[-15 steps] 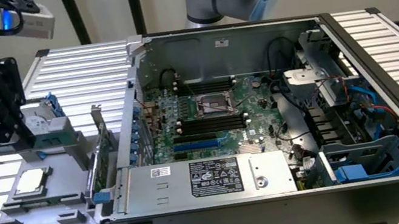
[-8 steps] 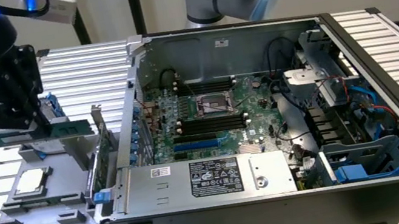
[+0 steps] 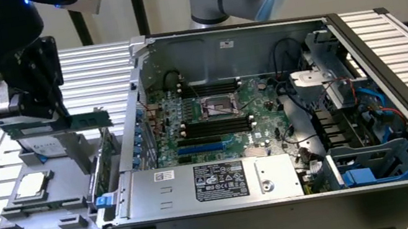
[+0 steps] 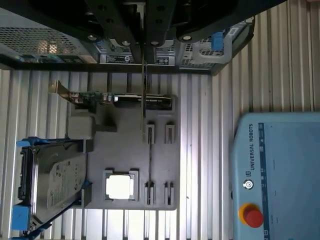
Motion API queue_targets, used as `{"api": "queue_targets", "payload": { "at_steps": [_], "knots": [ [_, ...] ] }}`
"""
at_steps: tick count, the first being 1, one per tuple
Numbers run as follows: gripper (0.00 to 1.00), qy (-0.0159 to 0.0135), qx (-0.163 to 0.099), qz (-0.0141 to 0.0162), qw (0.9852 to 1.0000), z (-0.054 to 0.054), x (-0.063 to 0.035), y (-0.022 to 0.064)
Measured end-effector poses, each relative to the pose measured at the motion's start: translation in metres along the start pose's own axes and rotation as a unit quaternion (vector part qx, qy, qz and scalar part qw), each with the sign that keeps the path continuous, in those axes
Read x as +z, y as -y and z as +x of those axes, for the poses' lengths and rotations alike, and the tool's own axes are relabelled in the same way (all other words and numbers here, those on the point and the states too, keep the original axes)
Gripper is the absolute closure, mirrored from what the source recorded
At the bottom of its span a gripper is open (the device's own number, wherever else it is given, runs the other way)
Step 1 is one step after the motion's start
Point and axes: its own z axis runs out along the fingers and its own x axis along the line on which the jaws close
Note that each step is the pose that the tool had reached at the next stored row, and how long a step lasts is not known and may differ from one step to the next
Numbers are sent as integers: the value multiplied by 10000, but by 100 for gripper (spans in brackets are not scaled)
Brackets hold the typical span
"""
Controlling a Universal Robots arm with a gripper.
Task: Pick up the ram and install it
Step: 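Pick up the ram and move it above insertion slot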
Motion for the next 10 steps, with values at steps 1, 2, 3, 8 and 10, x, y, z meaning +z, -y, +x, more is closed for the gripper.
{"api": "queue_targets", "payload": {
  "at_steps": [1,2,3,8,10],
  "knots": [
    [86,-1,0,-1,10000,-21,0,24],
    [86,0,0,0,10000,-42,0,50],
    [86,0,0,0,10000,-61,0,73],
    [86,0,0,0,10000,-162,2,204],
    [86,0,0,0,10000,-195,3,264]
  ]
}}
